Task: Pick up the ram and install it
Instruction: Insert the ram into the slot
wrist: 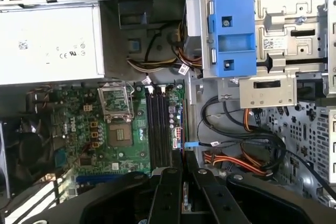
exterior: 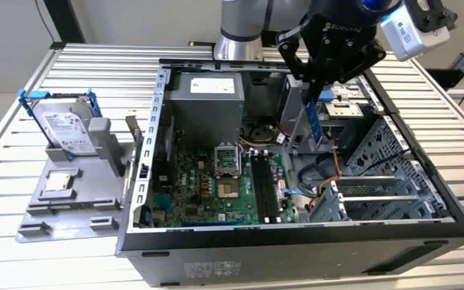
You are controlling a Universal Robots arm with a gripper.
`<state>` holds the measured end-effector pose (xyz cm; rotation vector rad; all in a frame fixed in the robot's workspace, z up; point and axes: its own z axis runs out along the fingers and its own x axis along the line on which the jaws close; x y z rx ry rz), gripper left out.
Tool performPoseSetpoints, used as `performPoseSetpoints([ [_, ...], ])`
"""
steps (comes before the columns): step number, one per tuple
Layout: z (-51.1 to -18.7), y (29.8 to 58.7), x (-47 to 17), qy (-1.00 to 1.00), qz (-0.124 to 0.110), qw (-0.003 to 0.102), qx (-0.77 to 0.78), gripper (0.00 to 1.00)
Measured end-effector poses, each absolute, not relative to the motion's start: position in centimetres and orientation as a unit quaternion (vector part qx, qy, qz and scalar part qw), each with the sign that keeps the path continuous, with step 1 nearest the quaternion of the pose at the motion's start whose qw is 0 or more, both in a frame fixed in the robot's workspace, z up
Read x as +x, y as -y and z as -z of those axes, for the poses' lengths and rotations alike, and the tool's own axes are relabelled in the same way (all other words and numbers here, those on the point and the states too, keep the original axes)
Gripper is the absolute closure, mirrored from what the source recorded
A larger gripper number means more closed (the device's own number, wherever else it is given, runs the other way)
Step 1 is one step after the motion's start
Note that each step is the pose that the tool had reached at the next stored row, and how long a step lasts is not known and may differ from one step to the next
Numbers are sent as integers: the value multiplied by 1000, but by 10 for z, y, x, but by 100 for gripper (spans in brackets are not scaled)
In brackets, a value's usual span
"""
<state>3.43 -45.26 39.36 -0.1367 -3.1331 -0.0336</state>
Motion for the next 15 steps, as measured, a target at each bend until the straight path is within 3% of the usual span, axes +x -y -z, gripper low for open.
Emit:
performPoseSetpoints([
  [15, -382, 452, 35, 999, 11, 3, -44, 100],
])
